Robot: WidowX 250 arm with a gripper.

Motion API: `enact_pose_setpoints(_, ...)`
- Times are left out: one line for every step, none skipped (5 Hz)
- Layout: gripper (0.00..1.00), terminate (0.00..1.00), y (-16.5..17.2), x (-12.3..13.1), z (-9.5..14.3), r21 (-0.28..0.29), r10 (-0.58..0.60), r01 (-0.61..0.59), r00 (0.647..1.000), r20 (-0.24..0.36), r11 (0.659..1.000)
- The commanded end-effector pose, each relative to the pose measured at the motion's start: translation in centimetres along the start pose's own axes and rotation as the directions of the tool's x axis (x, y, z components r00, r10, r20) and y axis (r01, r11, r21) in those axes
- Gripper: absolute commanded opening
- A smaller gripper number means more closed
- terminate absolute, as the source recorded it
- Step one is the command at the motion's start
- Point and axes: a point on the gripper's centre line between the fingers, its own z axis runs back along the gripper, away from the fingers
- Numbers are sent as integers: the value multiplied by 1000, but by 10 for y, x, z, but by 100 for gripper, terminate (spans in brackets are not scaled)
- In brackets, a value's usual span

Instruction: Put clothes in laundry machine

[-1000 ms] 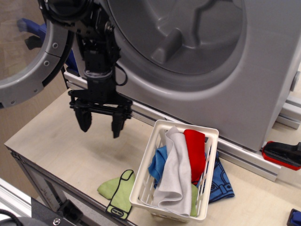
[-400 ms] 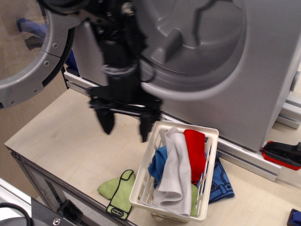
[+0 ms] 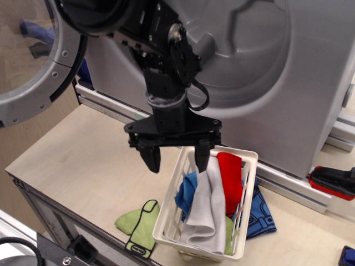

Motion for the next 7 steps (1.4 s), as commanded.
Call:
enact_pose_setpoints(100, 0, -12, 1, -13, -48, 294, -293, 956, 12, 955)
enact_pose_setpoints(100, 0, -22, 4, -20, -67, 380, -380, 925, -17, 923)
enact_pose_setpoints(100, 0, -30, 2, -31, -94, 439, -440, 898, -30, 893)
enact_pose_setpoints(100, 0, -39, -1, -43, -89, 519, -522, 853, -48, 849)
enact_pose_setpoints(100, 0, -47, -1, -56, -47, 590, -592, 806, -48, 805)
enact_pose_setpoints(100, 0, -51, -2, -70, -18, 614, -615, 788, -39, 788)
enact_pose_setpoints(100, 0, -48, 0, -82, 18, 619, -619, 785, -9, 785)
